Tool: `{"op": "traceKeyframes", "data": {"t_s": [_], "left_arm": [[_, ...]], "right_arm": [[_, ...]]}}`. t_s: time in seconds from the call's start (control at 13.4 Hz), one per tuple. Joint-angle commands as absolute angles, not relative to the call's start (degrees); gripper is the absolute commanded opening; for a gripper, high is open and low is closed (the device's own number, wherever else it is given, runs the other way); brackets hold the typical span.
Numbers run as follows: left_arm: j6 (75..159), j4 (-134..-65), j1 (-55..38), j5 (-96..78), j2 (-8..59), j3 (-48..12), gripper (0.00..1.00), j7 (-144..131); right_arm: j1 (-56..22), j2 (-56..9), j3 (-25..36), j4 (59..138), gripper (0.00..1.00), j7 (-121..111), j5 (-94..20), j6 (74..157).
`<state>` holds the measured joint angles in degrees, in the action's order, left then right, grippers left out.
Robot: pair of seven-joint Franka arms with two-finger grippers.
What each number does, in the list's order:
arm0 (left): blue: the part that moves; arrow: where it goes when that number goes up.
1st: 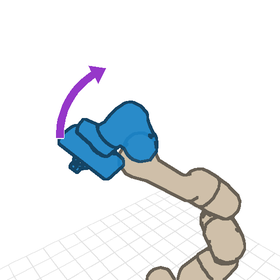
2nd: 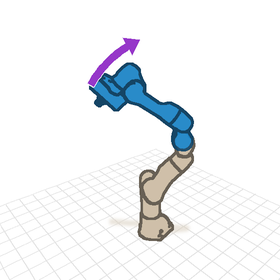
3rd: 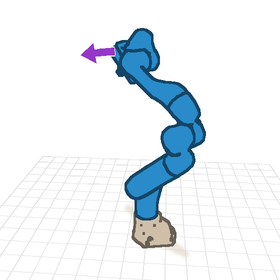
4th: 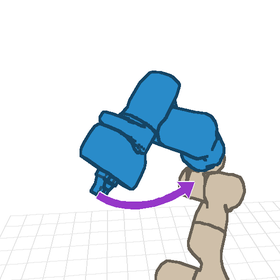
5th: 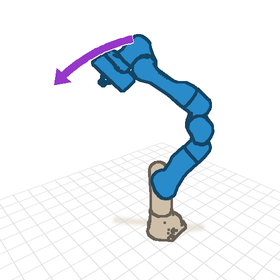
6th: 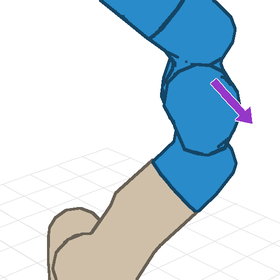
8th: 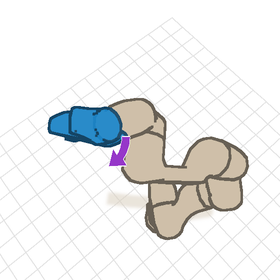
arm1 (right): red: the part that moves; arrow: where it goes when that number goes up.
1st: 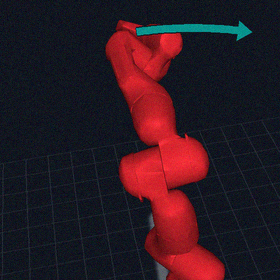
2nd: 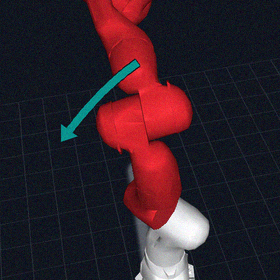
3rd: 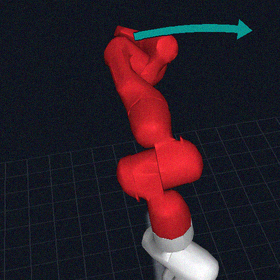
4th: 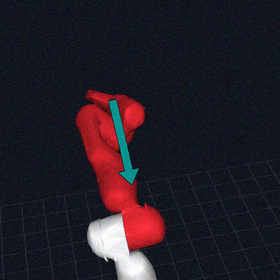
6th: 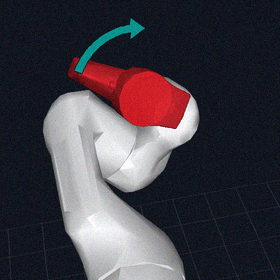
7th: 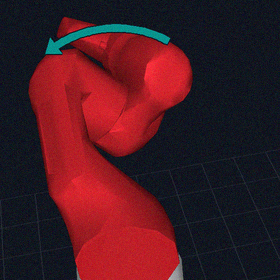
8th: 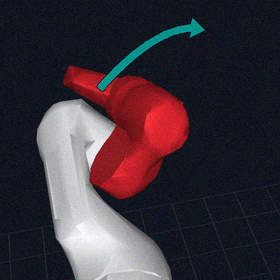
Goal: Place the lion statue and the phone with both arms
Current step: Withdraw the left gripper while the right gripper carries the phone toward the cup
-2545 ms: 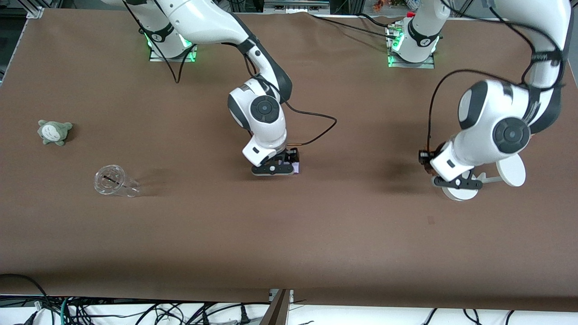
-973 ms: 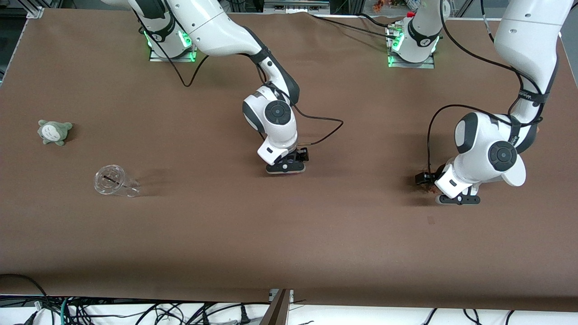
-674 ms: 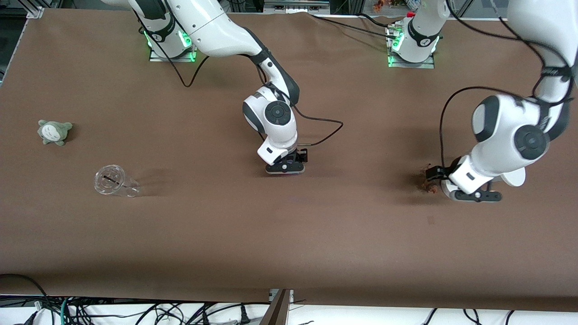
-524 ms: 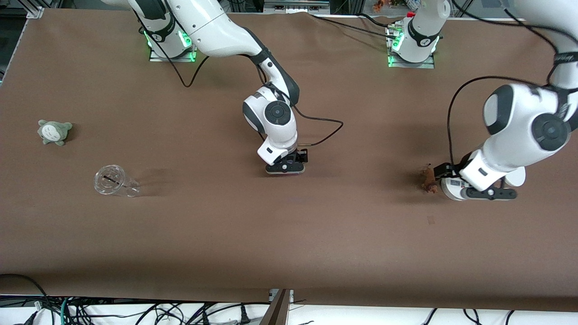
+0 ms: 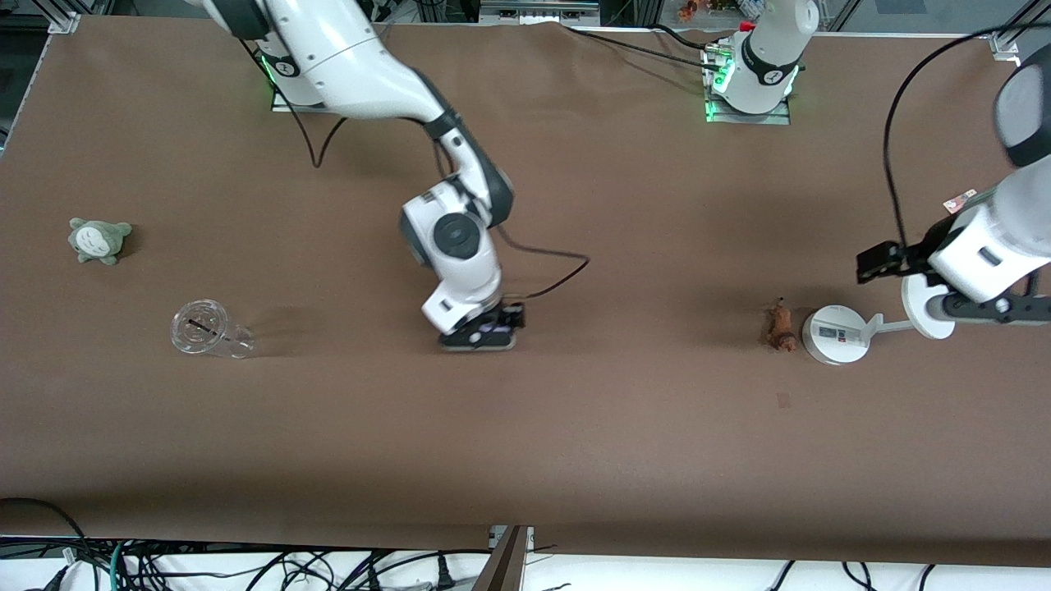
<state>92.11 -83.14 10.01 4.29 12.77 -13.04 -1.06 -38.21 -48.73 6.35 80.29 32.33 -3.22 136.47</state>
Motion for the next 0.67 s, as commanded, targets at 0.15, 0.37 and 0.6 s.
{"op": "traceKeyframes", "data": {"t_s": [0.15,0.37,0.6], "left_arm": [[92.8,-89.6,4.2,0.5,2.3,-2.4,1.00,1.0],[95.7,-97.4,1.2,0.8,-3.2,0.6,1.00,1.5],[95.1,-100.2,1.8,1.4,-6.0,-0.2,1.00,2.1]], "right_arm": [[-26.3,-44.4,5.4,80.5,0.49,17.3,-4.0,127.4],[-20.2,-44.0,5.6,80.7,0.49,8.2,-3.9,125.8],[-15.8,-44.1,5.5,80.9,0.49,4.3,-4.0,123.6]]}}
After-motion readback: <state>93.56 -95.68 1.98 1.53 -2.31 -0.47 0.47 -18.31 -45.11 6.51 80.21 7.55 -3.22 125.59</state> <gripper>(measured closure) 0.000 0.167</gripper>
